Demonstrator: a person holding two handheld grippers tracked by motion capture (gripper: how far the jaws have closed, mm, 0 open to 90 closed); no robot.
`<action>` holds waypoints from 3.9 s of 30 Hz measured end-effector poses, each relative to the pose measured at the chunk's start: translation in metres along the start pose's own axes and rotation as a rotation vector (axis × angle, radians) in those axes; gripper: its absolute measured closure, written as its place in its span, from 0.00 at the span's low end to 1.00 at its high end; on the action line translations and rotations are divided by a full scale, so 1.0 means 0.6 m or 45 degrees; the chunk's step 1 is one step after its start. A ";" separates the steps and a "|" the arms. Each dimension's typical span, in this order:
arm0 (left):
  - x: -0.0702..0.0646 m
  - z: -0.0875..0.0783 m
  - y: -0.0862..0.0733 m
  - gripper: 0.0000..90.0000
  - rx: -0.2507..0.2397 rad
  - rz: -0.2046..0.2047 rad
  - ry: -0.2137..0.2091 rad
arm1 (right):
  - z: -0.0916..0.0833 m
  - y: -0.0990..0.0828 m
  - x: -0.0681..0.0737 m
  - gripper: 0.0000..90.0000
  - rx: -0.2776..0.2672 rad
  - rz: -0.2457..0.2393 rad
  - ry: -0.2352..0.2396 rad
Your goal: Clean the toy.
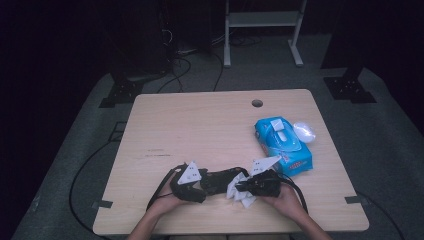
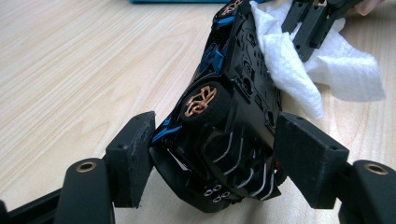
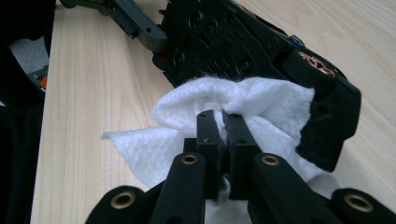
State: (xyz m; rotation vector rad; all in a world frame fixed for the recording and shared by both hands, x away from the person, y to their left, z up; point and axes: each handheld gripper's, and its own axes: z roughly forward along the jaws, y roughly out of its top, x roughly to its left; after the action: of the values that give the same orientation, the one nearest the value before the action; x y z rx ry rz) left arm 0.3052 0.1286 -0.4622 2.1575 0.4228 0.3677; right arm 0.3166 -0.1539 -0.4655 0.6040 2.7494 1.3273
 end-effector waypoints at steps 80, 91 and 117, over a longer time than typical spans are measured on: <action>-0.006 0.009 0.005 0.65 -0.031 0.000 -0.032 | 0.003 0.079 0.001 0.94 -0.186 0.080 -0.234; -0.006 0.008 0.005 0.65 -0.034 -0.003 -0.032 | -0.026 0.063 -0.019 0.93 -0.185 0.096 -0.334; -0.001 0.005 0.005 0.65 -0.022 0.004 -0.012 | -0.004 0.082 0.005 0.94 -0.190 0.046 -0.349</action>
State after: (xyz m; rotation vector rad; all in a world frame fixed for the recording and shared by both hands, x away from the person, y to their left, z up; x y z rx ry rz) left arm 0.3063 0.1247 -0.4614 2.1421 0.4096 0.3612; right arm 0.3298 -0.1272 -0.4260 0.7635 2.4105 1.3295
